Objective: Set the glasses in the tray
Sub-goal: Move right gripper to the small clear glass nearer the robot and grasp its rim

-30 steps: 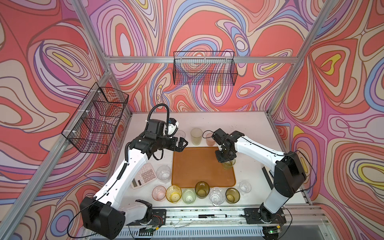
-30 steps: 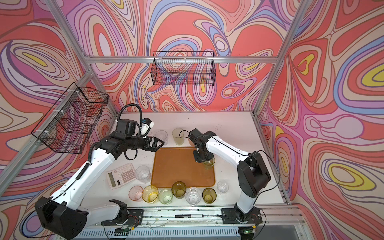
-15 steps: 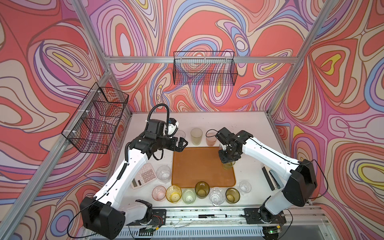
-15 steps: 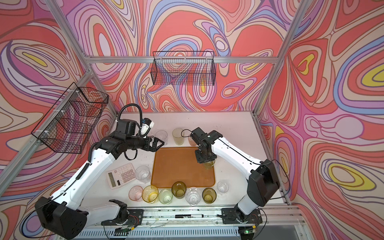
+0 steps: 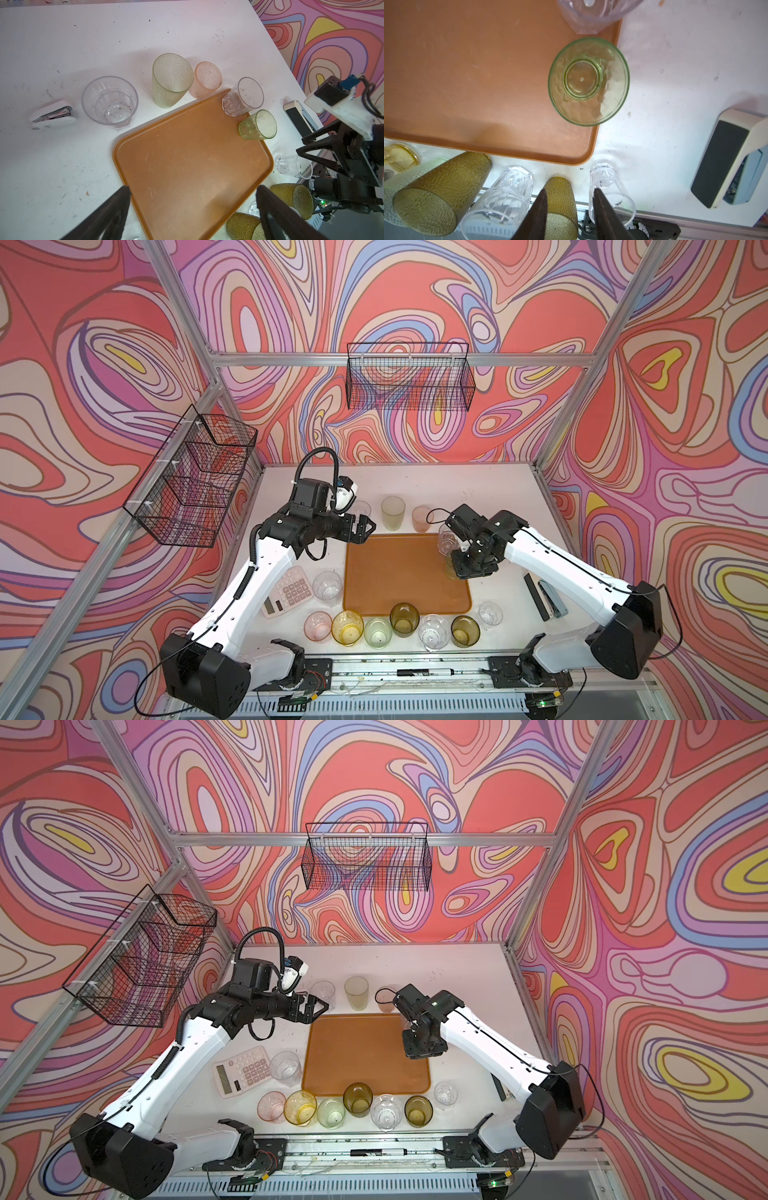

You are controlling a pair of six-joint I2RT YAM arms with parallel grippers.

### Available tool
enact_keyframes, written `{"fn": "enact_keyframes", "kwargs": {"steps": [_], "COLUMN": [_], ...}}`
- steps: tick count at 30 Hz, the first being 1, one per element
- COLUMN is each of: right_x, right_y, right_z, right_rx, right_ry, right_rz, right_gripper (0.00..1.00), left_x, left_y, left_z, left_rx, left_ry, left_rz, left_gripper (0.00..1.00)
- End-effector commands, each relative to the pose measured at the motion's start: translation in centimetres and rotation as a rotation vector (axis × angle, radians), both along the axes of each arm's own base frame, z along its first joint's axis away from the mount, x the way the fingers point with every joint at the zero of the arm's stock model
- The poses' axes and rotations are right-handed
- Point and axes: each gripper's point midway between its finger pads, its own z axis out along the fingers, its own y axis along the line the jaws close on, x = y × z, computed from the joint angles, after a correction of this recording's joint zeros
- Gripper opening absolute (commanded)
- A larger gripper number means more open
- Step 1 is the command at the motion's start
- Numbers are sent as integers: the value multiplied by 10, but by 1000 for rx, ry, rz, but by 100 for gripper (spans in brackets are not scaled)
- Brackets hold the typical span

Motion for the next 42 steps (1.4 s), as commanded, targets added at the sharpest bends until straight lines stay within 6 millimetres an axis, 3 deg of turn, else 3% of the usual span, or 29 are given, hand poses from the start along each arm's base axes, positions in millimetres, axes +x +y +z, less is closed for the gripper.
{"fn": "enact_keyframes", "kwargs": {"steps": [1,16,28,42], "right_x": [-17,-57,-72,-75], "right_y": [-7,-31,-34,-33], "right_z": [-2,-18,-39,-60], "right_rx": [11,3,14,17], "right_ry": [31,101,144,168], "right_rz": [-45,-134,-175,-192], "right_gripper": [38,35,34,28], "left_x": [-3,-4,-3,-3], "left_y": [1,-1,-1,-3], "left_z": [3,7,5,3], "left_rx": [2,-14,-14,-18], "left_ry": [-10,-20,-10,-2], "left_rz": [-4,-10,-10,-14], "left_gripper": [97,97,97,97]}}
